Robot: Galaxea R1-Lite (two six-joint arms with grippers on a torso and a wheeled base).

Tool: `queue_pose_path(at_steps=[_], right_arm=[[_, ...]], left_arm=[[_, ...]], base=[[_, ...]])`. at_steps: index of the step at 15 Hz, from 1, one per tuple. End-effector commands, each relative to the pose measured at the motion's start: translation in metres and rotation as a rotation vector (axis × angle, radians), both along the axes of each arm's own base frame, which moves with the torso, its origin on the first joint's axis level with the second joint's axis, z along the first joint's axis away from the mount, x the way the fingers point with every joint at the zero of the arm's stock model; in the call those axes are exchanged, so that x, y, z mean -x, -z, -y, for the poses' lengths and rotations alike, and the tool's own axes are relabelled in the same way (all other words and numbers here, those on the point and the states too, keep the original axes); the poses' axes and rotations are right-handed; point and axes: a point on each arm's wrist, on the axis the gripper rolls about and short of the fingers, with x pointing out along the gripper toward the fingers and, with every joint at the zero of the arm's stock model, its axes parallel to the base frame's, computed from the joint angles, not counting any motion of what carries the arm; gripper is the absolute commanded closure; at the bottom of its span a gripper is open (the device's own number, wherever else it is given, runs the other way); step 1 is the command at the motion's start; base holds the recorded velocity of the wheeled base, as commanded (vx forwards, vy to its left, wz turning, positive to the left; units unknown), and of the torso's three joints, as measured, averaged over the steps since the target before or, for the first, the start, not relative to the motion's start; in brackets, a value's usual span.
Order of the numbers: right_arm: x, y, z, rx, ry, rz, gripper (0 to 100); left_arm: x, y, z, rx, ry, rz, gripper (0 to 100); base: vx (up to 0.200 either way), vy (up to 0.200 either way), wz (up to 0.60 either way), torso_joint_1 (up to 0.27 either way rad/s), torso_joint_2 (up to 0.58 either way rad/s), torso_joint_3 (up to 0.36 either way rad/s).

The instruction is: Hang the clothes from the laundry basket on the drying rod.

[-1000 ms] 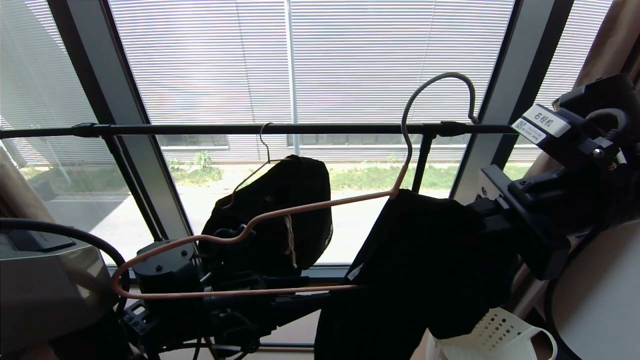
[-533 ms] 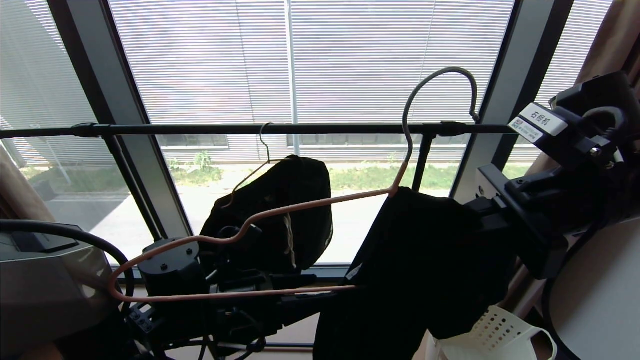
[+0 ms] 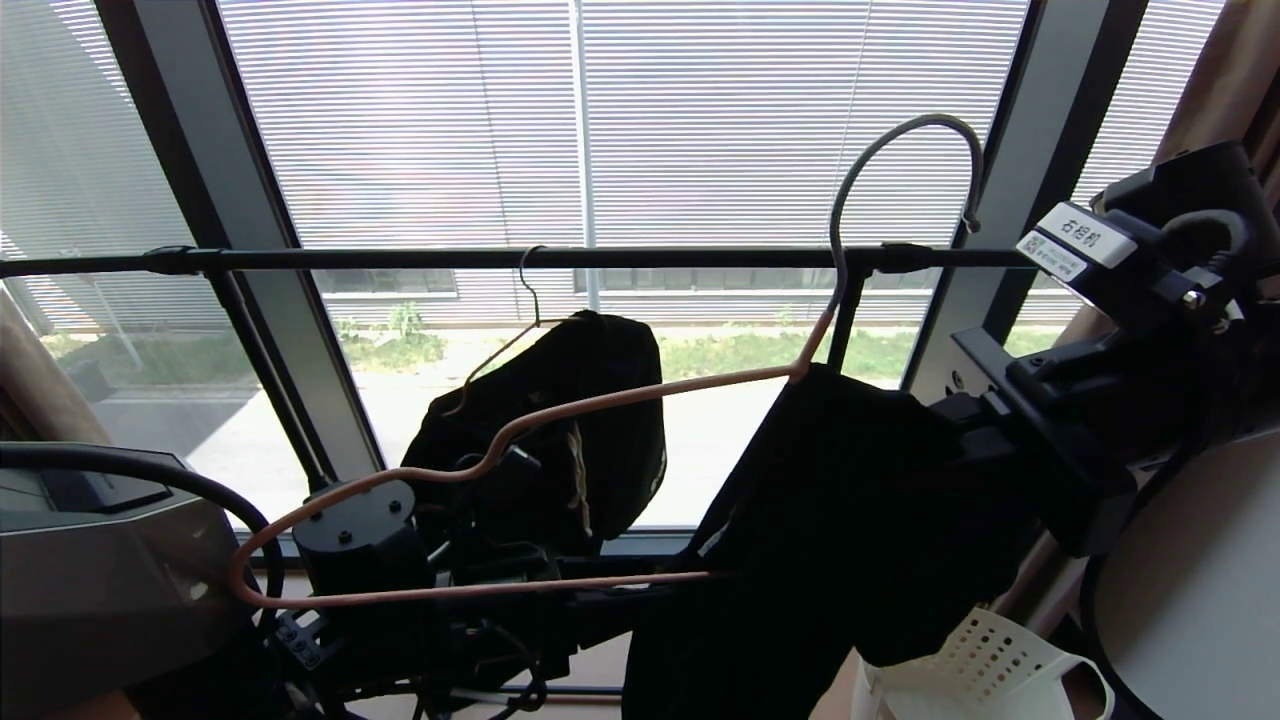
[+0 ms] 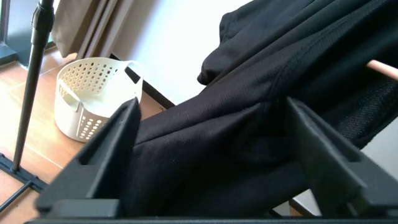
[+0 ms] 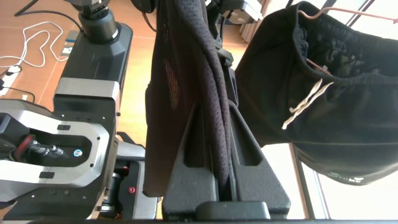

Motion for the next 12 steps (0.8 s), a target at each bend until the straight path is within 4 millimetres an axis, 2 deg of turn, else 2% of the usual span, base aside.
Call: queue_pose_path(at_steps=[1, 5, 9, 12], right_arm=[[-0.001, 0.001, -0.001, 0.000, -0.004, -0.006, 100], [-0.001, 0.002, 0.000, 0.002, -0.001, -0.008, 100], [-0.009, 0.006, 0.026, -0.011, 0.085, -0.030, 100], [-0.011, 0.015, 0.036, -0.001, 0.123, -0.059, 100]], left_arm=[[0.000, 0.001, -0.001, -0.003, -0.003, -0.004, 100], [-0.001, 0.000, -0.006, -0.005, -0.022, -0.002, 100], [0.001, -0.007, -0.040, -0.008, -0.122, -0.007, 100], [0.004, -0.009, -0.052, -0.012, -0.160, -0.009, 100]], base=[[0.000, 0.000, 0.00, 0.000, 0.00, 0.000], [0.000, 0.000, 0.00, 0.000, 0.00, 0.000], [0.000, 0.000, 0.00, 0.000, 0.00, 0.000], [0.000, 0.000, 0.00, 0.000, 0.00, 0.000]])
